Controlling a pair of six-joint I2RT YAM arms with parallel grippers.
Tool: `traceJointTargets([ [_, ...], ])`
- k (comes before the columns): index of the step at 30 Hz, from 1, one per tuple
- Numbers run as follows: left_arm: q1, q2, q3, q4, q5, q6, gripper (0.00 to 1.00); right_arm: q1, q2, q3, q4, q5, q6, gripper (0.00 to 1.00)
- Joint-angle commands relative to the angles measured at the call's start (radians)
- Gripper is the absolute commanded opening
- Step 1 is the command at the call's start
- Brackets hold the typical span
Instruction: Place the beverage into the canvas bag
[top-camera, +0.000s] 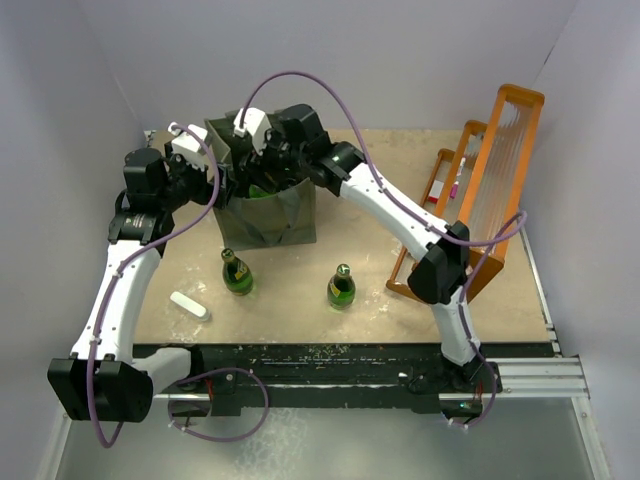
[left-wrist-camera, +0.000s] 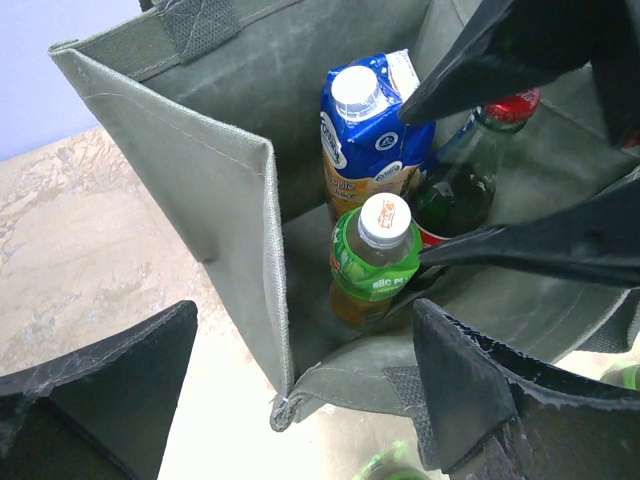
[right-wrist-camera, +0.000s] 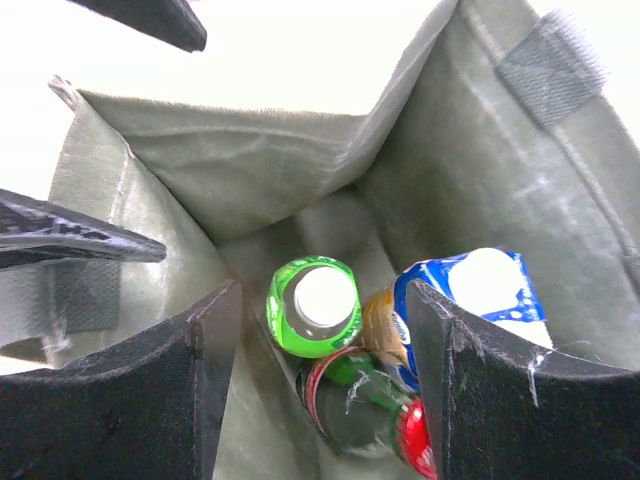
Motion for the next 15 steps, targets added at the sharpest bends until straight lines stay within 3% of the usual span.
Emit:
traceJointTargets([
  [1,0.002,-0.019,0.045,0.021,0.012,-0.021,0.90,-0.009,-0.118,0.042,0.034,0.005,0.011,0.69],
  [8,0.003,-0.023,0.065,0.011,0.016,-0.018,0.90,-0.009,-0.194,0.023,0.018,-0.012,0.028,0.69],
  [15,0.003,-0.052,0.094,-0.012,0.011,0.009,0.91,-0.009,-0.373,-0.165,0.041,-0.032,0.026,0.70],
])
